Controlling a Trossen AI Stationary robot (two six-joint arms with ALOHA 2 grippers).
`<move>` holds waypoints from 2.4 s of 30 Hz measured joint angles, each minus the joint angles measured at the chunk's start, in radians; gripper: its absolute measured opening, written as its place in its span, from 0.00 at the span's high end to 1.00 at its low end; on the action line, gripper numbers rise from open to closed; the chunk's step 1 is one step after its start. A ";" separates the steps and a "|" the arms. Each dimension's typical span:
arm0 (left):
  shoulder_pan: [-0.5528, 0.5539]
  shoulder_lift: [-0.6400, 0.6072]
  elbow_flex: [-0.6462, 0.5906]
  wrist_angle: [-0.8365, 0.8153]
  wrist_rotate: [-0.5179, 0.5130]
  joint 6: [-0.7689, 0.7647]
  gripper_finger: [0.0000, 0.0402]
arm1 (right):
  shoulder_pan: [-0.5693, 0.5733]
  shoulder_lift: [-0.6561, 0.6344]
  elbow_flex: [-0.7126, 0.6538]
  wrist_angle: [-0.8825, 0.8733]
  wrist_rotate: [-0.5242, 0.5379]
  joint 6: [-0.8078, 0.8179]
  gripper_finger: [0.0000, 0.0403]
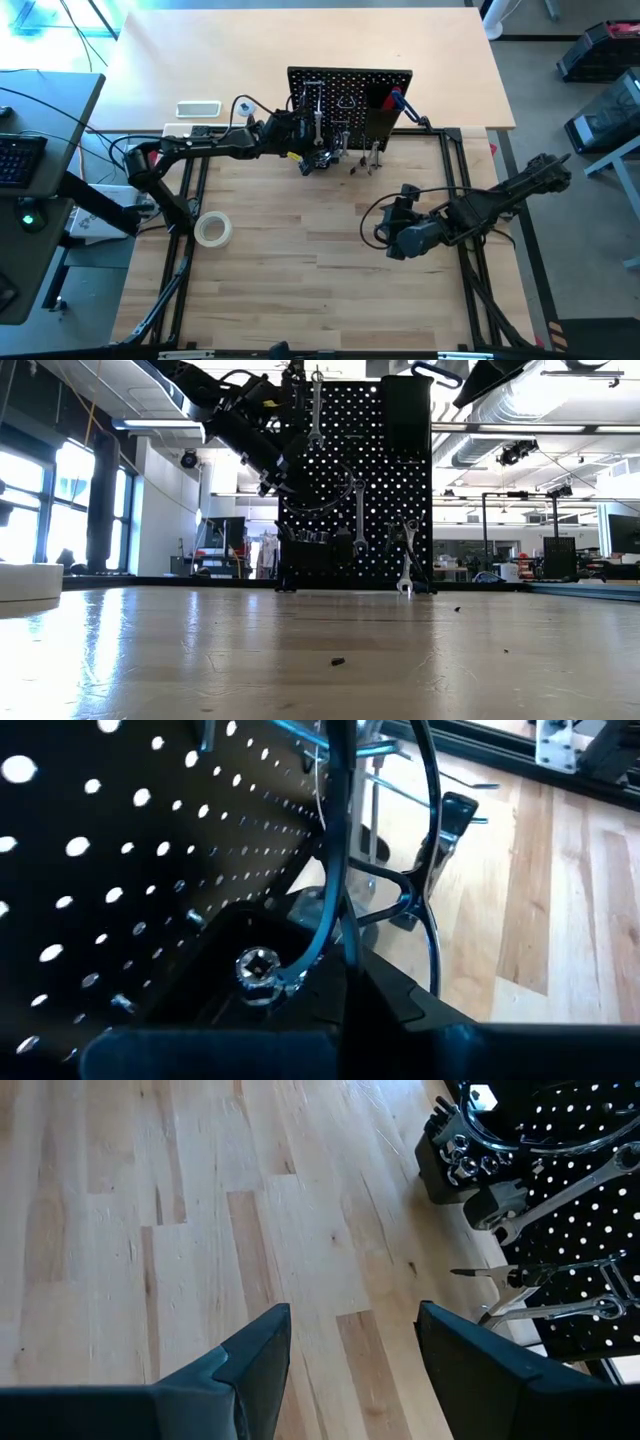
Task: Hang tools onto peg board
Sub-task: Hang the safety goggles onto the black bin on the peg board, then hang the tape on the peg board
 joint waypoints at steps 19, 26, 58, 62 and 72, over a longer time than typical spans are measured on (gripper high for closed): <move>0.000 -0.005 0.000 -0.003 -0.190 -0.005 0.99 | 0.014 0.000 0.000 -0.011 0.006 -0.008 0.47; 0.000 -0.005 0.000 -0.017 -0.302 0.046 0.99 | 0.014 0.000 0.000 -0.015 0.006 -0.008 0.47; 0.000 -0.044 0.000 -0.175 -0.412 0.265 0.64 | 0.014 0.000 0.000 -0.015 0.006 -0.008 0.47; 0.000 -0.099 0.000 -0.237 -0.417 0.268 0.62 | 0.014 0.000 0.000 -0.015 0.006 -0.008 0.47; -0.001 -0.218 0.000 -0.476 -0.407 0.274 0.62 | 0.014 0.000 0.000 -0.016 0.006 0.000 0.47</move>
